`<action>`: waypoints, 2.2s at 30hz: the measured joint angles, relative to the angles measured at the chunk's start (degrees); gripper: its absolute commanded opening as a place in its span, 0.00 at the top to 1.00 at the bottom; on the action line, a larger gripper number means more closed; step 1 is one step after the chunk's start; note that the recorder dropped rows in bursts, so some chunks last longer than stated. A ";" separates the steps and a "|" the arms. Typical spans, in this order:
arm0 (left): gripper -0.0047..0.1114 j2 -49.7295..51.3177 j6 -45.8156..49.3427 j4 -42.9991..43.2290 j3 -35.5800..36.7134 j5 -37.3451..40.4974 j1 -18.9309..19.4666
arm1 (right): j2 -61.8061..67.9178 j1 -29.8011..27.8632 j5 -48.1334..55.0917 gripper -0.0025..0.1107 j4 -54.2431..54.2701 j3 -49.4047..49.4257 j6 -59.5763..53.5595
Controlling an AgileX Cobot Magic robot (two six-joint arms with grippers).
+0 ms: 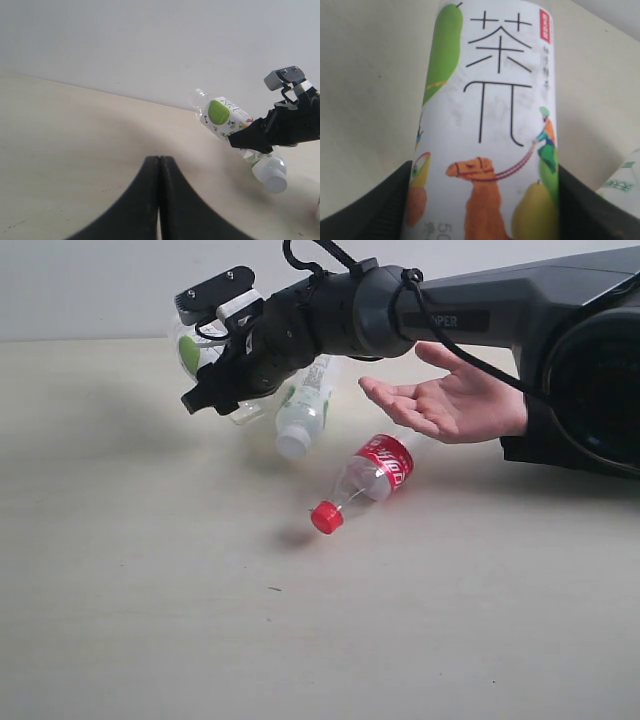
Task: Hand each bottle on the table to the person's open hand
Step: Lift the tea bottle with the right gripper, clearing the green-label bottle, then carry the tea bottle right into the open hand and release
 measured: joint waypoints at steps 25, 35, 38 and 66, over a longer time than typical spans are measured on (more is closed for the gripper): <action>0.96 0.00 0.00 0.00 0.00 0.00 0.00 | 1.44 0.00 0.25 0.98 0.00 0.00 0.00; 0.96 0.00 0.00 0.00 0.00 0.00 0.00 | -0.23 0.40 1.09 0.98 0.00 0.00 0.00; 0.96 0.00 0.00 0.00 0.00 0.00 0.00 | -3.53 1.29 2.41 0.98 0.52 0.00 0.00; 0.96 0.00 0.00 0.00 0.00 0.00 0.00 | -70.68 -12.54 8.61 0.98 0.99 49.67 10.72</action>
